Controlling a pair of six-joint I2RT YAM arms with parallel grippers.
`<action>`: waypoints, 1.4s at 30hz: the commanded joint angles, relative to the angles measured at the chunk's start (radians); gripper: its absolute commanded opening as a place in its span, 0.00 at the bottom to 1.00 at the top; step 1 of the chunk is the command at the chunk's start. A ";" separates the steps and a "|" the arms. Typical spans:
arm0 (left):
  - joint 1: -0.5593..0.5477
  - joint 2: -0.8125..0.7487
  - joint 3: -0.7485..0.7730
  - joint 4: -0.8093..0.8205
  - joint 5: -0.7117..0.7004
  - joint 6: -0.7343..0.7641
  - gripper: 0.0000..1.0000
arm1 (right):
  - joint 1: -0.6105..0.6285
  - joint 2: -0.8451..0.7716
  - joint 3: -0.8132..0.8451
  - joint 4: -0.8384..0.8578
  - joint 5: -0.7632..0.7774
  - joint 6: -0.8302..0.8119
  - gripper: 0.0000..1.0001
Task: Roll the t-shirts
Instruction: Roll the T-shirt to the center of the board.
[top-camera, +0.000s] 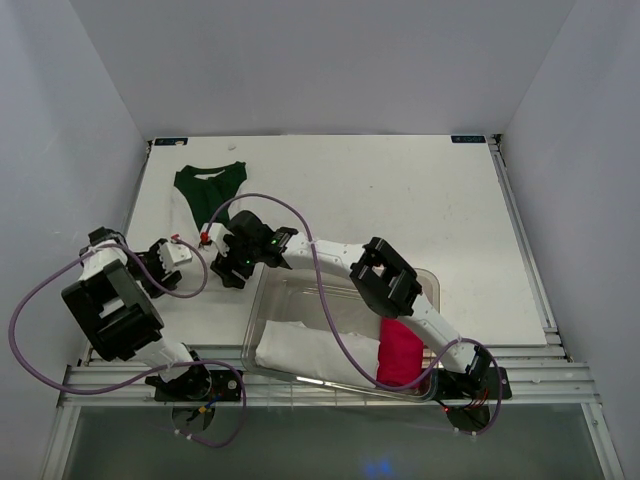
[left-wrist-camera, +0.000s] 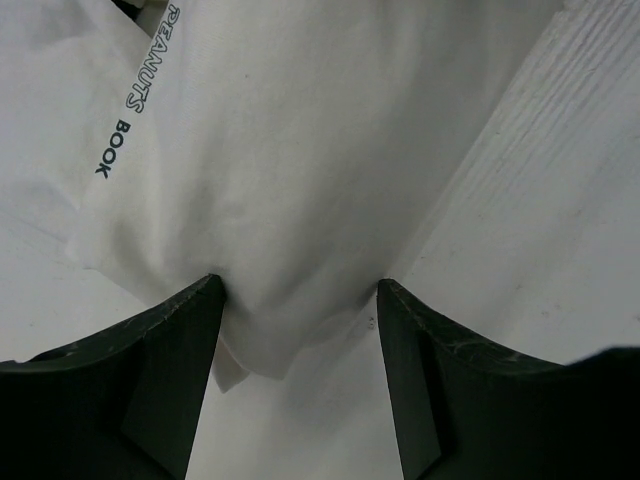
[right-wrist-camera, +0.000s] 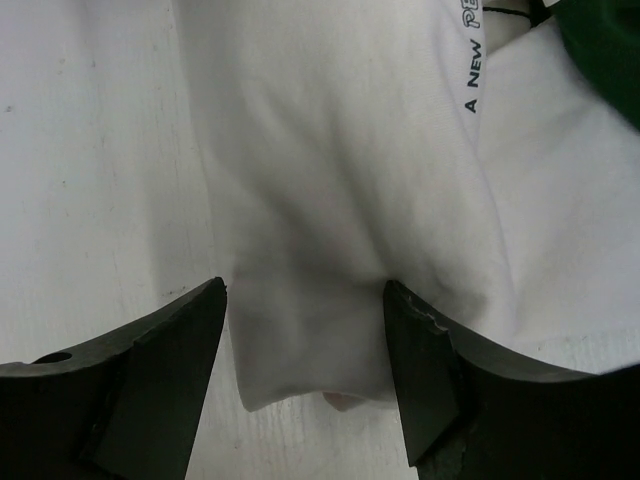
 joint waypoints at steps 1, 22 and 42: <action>-0.013 -0.026 -0.030 0.154 -0.003 -0.019 0.73 | -0.004 -0.028 -0.003 -0.041 0.048 -0.064 0.72; -0.032 -0.012 -0.174 0.347 -0.090 -0.110 0.35 | -0.006 0.035 -0.003 -0.147 0.098 -0.194 0.51; 0.014 -0.041 0.077 -0.183 -0.096 -0.095 0.00 | -0.047 -0.154 -0.094 -0.205 -0.303 -0.116 0.08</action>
